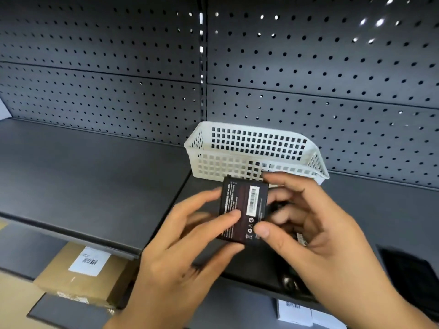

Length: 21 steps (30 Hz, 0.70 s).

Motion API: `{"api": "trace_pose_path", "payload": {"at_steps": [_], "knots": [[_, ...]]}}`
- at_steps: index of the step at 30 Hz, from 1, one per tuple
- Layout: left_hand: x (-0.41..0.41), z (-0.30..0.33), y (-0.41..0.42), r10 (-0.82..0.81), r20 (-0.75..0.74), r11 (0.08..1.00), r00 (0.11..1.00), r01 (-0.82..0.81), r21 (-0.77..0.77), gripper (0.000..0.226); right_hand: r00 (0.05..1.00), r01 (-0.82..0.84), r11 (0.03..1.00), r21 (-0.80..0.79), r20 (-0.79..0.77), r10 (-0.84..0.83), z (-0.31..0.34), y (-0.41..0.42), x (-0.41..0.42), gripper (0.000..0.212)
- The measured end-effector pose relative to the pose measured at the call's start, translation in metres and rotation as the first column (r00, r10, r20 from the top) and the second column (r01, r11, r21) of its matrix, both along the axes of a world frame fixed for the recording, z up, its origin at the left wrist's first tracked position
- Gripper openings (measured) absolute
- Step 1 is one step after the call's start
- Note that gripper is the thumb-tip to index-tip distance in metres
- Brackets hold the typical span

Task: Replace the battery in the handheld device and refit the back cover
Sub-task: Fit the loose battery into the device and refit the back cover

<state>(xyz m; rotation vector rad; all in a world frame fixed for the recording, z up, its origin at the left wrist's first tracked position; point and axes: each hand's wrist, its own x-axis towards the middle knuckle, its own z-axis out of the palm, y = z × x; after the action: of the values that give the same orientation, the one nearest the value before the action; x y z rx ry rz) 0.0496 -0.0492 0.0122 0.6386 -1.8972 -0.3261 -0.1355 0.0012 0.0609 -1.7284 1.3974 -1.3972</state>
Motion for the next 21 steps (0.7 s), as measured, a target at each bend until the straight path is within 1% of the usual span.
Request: {"api": "trace_pose_path", "payload": {"at_steps": [3,4,6,8,9,11,12,15,18,21], "knots": [[-0.016,0.006,0.005,-0.038,0.035,0.999,0.999,0.037,0.018,0.037,0.997,0.051,0.997,-0.05,0.062,-0.048,0.0,0.014,-0.019,0.055],[-0.022,0.005,0.008,-0.051,0.051,0.999,0.997,0.051,0.004,0.035,0.997,0.045,0.997,-0.055,0.066,-0.041,-0.002,0.02,-0.025,0.062],[-0.032,0.0,0.015,-0.087,0.072,0.996,0.994,0.087,-0.005,0.033,0.999,0.025,0.999,-0.032,0.035,-0.024,-0.008,0.032,-0.037,0.076],[-0.041,-0.007,0.022,-0.109,0.099,0.994,0.989,0.106,0.033,0.031,0.998,0.05,0.999,0.014,-0.041,-0.049,-0.015,0.042,-0.047,0.083],[-0.044,-0.011,0.026,-0.115,0.116,0.992,0.987,0.109,0.06,0.031,0.99,0.084,0.996,0.015,-0.116,-0.082,-0.019,0.045,-0.052,0.082],[-0.049,-0.017,0.031,-0.129,0.149,0.988,0.98,0.114,0.103,0.032,0.943,0.158,0.987,-0.01,-0.295,-0.154,-0.026,0.051,-0.06,0.076],[-0.051,-0.019,0.033,-0.127,0.166,0.988,0.978,0.11,0.107,0.033,0.925,0.176,0.984,-0.018,-0.338,-0.172,-0.03,0.053,-0.062,0.071],[-0.055,-0.021,0.033,-0.114,0.201,0.989,0.973,0.092,0.118,0.033,0.94,0.168,0.986,-0.01,-0.3,-0.163,-0.042,0.055,-0.068,0.062],[-0.056,-0.022,0.032,-0.111,0.217,0.987,0.97,0.082,0.139,0.032,0.931,0.2,0.98,-0.01,-0.308,-0.193,-0.056,0.054,-0.072,0.059],[-0.056,-0.019,0.032,-0.114,0.233,0.979,0.966,0.07,0.189,0.033,0.928,0.193,0.981,-0.022,-0.32,-0.19,-0.061,0.053,-0.073,0.058]]}}
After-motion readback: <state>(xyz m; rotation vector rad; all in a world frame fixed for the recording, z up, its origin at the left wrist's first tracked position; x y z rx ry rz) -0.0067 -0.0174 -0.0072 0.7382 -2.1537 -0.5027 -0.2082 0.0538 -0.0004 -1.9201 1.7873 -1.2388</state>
